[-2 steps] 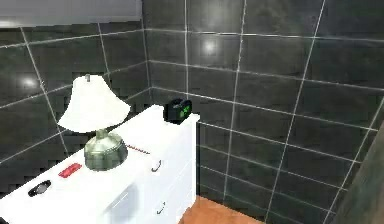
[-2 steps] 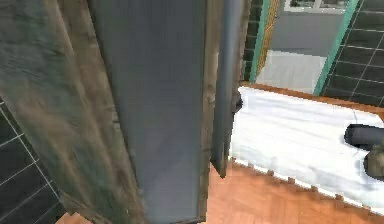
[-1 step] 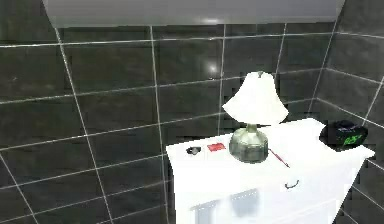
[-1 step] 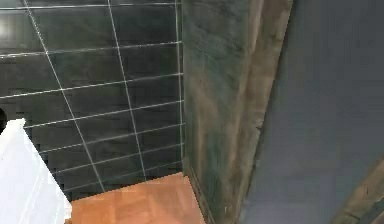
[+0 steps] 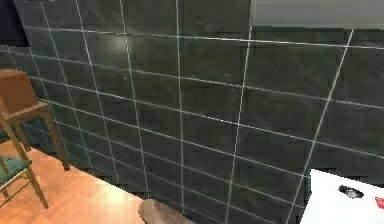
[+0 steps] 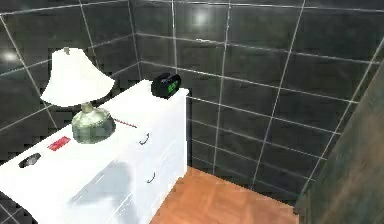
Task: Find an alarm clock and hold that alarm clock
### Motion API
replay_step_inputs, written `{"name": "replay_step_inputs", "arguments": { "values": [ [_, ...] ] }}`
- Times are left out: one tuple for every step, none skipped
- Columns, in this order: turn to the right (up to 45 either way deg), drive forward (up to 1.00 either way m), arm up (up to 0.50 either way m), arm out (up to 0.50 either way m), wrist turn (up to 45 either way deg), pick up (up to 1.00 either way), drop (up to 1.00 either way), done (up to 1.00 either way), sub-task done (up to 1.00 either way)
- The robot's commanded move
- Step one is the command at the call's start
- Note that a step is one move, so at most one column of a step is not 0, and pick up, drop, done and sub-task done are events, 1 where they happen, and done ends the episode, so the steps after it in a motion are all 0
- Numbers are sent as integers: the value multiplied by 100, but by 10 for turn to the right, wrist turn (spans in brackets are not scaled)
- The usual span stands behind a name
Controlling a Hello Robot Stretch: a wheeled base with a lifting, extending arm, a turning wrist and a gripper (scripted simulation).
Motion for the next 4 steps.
{"name": "replay_step_inputs", "arguments": {
  "values": [
    [450, 0, 0, 0, 0, 0, 0, 0, 0],
    [450, 0, 0, 0, 0, 0, 0, 0, 0],
    [90, 0, 0, 0, 0, 0, 0, 0, 0],
    [30, 0, 0, 0, 0, 0, 0, 0, 0]
  ]
}}
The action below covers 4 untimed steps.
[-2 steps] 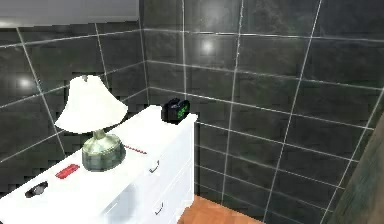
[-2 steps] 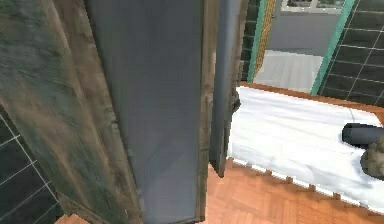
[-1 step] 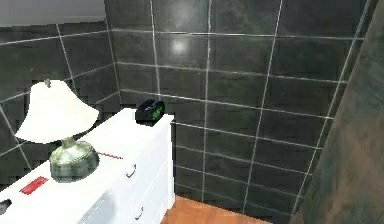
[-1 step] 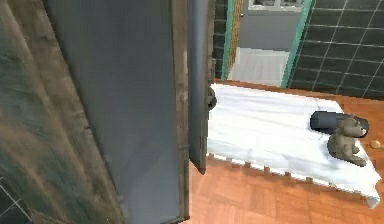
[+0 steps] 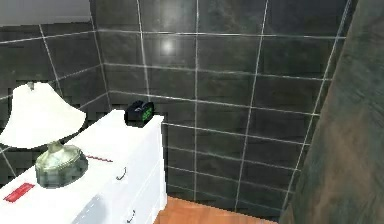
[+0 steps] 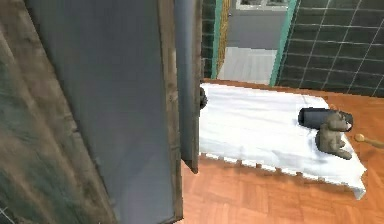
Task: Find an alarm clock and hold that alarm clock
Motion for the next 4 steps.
{"name": "replay_step_inputs", "arguments": {
  "values": [
    [0, 55, 0, 0, 0, 0, 0, 0, 0],
    [-450, 0, 0, 0, 0, 0, 0, 0, 0],
    [-450, 0, 0, 0, 0, 0, 0, 0, 0],
    [-240, 0, 0, 0, 0, 0, 0, 0, 0]
  ]
}}
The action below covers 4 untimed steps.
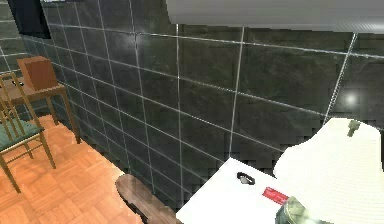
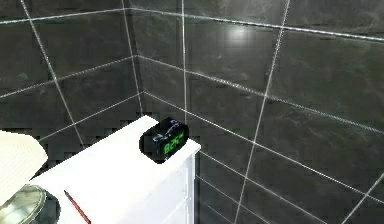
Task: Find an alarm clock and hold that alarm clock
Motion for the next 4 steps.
{"name": "replay_step_inputs", "arguments": {
  "values": [
    [0, 0, 50, 0, 0, 0, 0, 0, 0],
    [0, 0, 38, 0, 0, 0, 0, 0, 0],
    [0, 0, 0, 26, 0, 0, 0, 0, 0],
    [0, 0, 0, 0, 450, 0, 0, 0, 0]
  ]
}}
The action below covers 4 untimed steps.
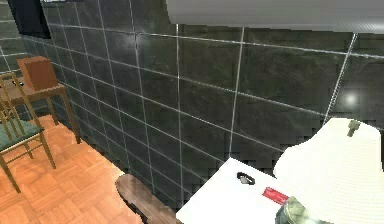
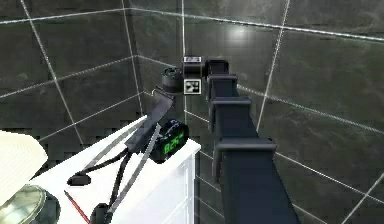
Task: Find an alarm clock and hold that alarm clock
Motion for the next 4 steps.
{"name": "replay_step_inputs", "arguments": {
  "values": [
    [0, 0, 0, 0, 450, 0, 0, 0, 0],
    [0, 0, 0, 0, 450, 0, 0, 0, 0],
    [0, 0, 0, 0, 120, 0, 0, 0, 0],
    [0, 0, -24, 0, 0, 0, 0, 0, 0]
  ]
}}
